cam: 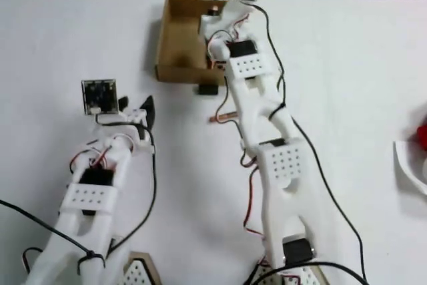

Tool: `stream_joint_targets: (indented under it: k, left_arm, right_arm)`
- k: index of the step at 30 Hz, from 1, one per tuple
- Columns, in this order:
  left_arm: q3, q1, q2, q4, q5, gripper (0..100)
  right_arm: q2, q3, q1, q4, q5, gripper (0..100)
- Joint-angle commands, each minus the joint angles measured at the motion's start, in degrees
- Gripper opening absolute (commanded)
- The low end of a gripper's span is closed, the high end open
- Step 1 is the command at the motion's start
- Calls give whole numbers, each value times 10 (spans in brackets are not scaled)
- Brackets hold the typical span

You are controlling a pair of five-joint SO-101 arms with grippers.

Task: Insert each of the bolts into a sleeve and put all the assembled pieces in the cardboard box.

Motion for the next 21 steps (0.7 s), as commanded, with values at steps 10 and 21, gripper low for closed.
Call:
stream_joint_targets:
  k: [10, 21]
  left_arm:
    - [-4, -5, -16, -12, -1, 203]
    - [-4, -5, -16, -12, -1, 203]
  right_arm:
    - [113, -173, -18, 20, -4, 20]
    - [136, -173, -19, 18, -4, 20]
